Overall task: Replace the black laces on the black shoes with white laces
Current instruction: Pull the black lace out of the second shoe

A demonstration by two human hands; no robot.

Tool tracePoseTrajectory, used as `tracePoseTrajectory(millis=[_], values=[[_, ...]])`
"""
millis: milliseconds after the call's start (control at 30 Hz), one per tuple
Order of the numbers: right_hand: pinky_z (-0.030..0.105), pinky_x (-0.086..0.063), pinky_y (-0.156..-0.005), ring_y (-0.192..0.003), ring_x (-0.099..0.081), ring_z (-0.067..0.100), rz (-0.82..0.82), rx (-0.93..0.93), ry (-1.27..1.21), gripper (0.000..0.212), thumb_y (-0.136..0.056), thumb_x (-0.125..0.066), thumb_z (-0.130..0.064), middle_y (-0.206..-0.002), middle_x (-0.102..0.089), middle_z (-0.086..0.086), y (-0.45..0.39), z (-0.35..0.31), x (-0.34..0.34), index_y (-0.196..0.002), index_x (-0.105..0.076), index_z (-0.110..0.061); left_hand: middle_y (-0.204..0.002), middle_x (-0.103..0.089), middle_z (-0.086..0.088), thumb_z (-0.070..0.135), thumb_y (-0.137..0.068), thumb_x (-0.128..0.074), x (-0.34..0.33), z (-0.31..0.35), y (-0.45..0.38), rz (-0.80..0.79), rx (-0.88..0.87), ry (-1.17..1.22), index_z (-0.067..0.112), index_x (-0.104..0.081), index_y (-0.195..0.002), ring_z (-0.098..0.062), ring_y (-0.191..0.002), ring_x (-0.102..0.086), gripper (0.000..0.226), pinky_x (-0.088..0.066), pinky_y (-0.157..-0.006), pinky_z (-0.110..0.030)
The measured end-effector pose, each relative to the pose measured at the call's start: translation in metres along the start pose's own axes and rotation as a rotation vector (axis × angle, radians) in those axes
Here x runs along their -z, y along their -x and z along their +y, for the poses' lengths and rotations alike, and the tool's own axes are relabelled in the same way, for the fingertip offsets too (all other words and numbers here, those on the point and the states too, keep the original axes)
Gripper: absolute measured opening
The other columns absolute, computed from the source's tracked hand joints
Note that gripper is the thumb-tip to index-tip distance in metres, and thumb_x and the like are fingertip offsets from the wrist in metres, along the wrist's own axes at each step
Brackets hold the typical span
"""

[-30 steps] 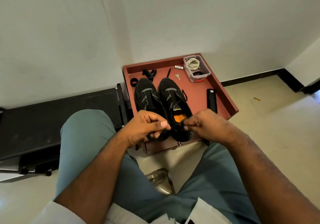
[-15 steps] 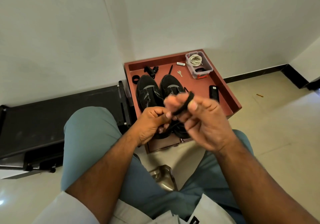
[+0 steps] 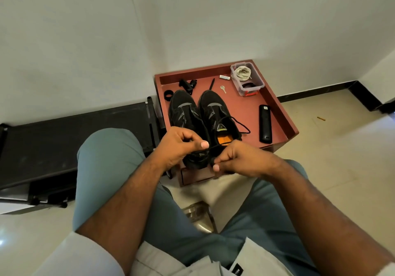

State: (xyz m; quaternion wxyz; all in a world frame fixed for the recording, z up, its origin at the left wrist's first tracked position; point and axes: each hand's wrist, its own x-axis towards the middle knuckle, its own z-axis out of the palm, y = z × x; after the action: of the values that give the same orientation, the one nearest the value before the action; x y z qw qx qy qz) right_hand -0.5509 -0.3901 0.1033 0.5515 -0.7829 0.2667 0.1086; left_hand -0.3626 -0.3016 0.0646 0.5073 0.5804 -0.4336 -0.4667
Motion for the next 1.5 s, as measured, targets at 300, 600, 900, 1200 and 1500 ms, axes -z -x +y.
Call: tracePoseTrajectory(millis=[300, 600, 900, 1200, 1500], values=[[0.037, -0.058, -0.085, -0.08, -0.074, 0.019, -0.187, 0.262, -1.402, 0.039, -0.069, -0.083, -0.023, -0.088, -0.075, 0.01, 0.013, -0.027, -0.058, -0.104, -0.074, -0.009, -0.06, -0.061, 0.002, 0.034, -0.066, -0.085, -0.013, 0.005, 0.001, -0.236, 0.079, 0.342, 0.019, -0.074, -0.064, -0.004, -0.053, -0.054, 0.018, -0.045, -0.052, -0.014], [0.024, -0.054, -0.076, -0.086, -0.069, 0.004, 0.561, 0.373, -0.279, 0.016, -0.091, -0.061, -0.006, -0.087, -0.074, -0.012, 0.002, -0.04, 0.01, -0.084, -0.073, -0.014, -0.053, -0.047, -0.001, 0.035, -0.079, -0.07, -0.012, -0.003, 0.004, -0.235, 0.146, 0.254, 0.014, -0.078, -0.09, -0.004, -0.043, -0.037, 0.024, -0.028, -0.042, -0.014], [0.035, -0.048, -0.074, -0.065, -0.056, 0.023, 0.057, -0.02, -0.185, 0.021, -0.088, -0.067, -0.011, -0.068, -0.061, 0.014, 0.001, -0.006, 0.001, -0.074, -0.068, 0.003, -0.067, -0.068, -0.008, 0.02, -0.067, -0.079, 0.001, 0.006, 0.002, -0.084, 0.031, 0.047, 0.013, -0.074, -0.069, -0.01, -0.063, -0.06, 0.009, -0.047, -0.062, -0.02], [0.031, -0.06, -0.069, -0.078, -0.073, 0.018, 0.058, 0.283, -1.255, 0.027, -0.079, -0.058, -0.015, -0.1, -0.074, 0.012, 0.007, -0.044, -0.017, -0.098, -0.076, -0.009, -0.07, -0.064, -0.01, 0.024, -0.077, -0.077, -0.014, 0.001, -0.002, -0.187, 0.1, 0.353, 0.015, -0.075, -0.08, -0.017, -0.061, -0.057, 0.01, -0.049, -0.06, -0.025], [0.028, -0.049, -0.096, -0.105, -0.066, 0.017, 0.617, 0.516, -1.024, 0.026, -0.085, -0.059, -0.012, -0.114, -0.07, 0.008, -0.008, -0.04, 0.024, -0.107, -0.072, -0.01, -0.053, -0.05, 0.0, 0.035, -0.081, -0.067, -0.009, 0.001, 0.002, -0.231, 0.14, 0.13, 0.017, -0.078, -0.088, -0.006, -0.046, -0.038, 0.022, -0.027, -0.044, -0.016]])
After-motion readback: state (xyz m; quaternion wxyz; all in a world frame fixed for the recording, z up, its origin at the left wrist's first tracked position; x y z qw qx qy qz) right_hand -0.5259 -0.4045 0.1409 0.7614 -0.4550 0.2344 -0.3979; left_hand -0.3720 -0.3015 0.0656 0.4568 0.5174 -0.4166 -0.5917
